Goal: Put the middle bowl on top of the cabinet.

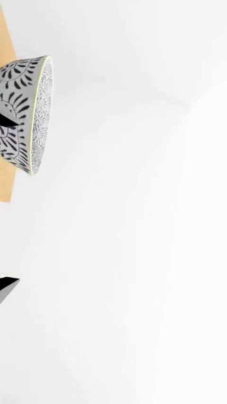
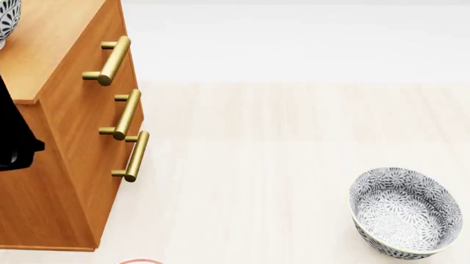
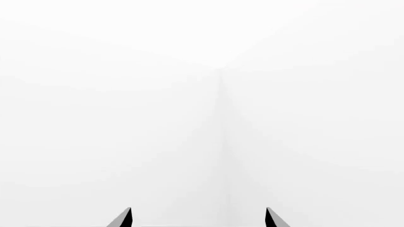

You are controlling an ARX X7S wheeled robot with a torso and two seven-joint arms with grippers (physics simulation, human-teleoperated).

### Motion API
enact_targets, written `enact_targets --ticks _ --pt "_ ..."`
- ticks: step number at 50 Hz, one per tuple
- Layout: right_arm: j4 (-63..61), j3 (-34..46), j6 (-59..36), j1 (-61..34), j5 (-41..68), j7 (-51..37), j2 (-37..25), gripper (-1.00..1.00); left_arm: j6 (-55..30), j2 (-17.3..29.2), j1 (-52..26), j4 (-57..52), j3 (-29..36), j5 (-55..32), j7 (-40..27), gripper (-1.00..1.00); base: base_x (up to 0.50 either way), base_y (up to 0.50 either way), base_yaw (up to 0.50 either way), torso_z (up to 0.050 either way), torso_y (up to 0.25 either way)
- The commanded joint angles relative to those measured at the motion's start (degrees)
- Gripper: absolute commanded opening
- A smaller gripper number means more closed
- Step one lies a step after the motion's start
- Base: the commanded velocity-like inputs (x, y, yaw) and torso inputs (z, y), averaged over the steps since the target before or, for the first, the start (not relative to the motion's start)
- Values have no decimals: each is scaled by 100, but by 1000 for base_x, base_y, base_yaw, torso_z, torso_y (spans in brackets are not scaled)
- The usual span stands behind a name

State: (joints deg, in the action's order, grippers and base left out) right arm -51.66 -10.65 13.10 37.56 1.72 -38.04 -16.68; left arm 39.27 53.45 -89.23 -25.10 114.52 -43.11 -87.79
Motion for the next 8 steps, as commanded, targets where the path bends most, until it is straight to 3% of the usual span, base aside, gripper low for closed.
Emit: enact_targets --ticks 1,8 --pt "-26 17 -55 -4 -15 4 -22 100 -195 148 1040 -243 -262 1082 -177 100 0 0 0 0 0" --pt "-17 10 -70 -2 1 14 -45 100 -907 543 2410 -782 -1423 2148 -210 100 0 0 0 0 0"
